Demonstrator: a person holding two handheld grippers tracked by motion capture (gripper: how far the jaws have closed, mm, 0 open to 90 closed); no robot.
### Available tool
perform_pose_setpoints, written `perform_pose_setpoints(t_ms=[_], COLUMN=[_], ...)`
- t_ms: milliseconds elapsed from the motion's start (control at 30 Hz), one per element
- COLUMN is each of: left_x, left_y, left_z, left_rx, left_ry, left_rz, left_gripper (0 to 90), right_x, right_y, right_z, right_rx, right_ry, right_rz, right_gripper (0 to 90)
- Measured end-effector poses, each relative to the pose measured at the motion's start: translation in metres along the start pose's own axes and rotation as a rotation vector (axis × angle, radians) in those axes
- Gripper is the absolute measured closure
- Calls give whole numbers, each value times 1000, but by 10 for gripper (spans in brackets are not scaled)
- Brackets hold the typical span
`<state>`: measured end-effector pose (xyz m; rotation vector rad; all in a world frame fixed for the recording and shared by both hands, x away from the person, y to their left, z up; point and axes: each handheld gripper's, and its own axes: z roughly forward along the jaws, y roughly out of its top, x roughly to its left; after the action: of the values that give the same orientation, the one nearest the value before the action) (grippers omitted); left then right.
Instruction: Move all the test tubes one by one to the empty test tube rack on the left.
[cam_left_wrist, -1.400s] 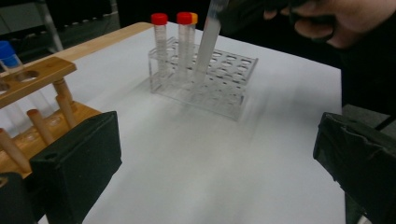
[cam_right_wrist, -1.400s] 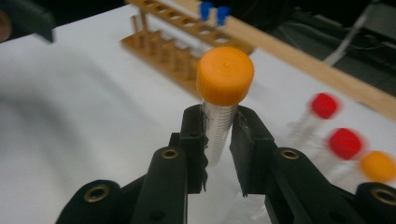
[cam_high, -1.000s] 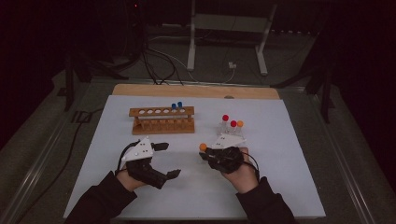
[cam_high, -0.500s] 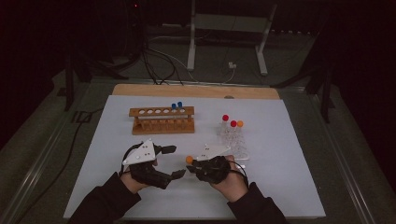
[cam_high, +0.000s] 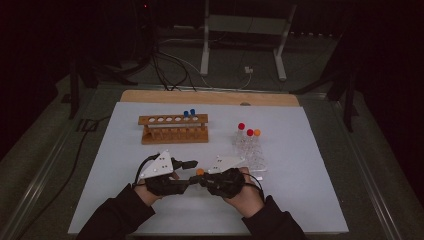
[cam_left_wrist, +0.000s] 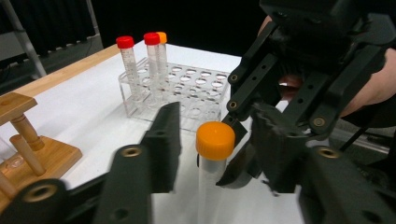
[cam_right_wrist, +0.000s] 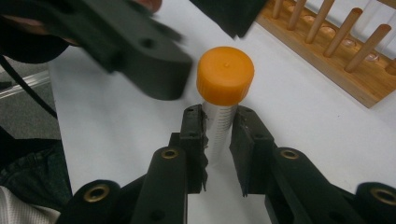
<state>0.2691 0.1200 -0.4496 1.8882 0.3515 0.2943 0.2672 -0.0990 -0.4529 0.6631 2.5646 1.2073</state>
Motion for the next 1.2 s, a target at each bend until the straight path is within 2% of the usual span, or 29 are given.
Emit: perform_pose_setpoints(t_ms=[100,367,733,833,900,1033,1200], left_x=[1,2,2,5,11,21,35], left_y=[-1,-3,1,4,6,9,12], left_z=[2,5,5,2,-1,-6,-10], left_rx=[7,26,20,25,17,9,9], left_ry=[-6,-26,-12,3,20,59,112], left_rz=[3,1,12,20,5,-5,-6], left_gripper=[620,694,718,719,719,718,719], right_x=[1,2,-1,-2,-3,-6,-6], right_y=[0,2,1,2,2,2,3], right_z=[0,-1,-4,-7,-9,-14,-18], right_rx=[0,-2,-25,-44,-56,-89,-123], right_ry=[2,5,18,16,4,-14,-22], right_rz=[-2,-8,13,25,29,39,54], right_gripper=[748,748,736,673,620,451,296])
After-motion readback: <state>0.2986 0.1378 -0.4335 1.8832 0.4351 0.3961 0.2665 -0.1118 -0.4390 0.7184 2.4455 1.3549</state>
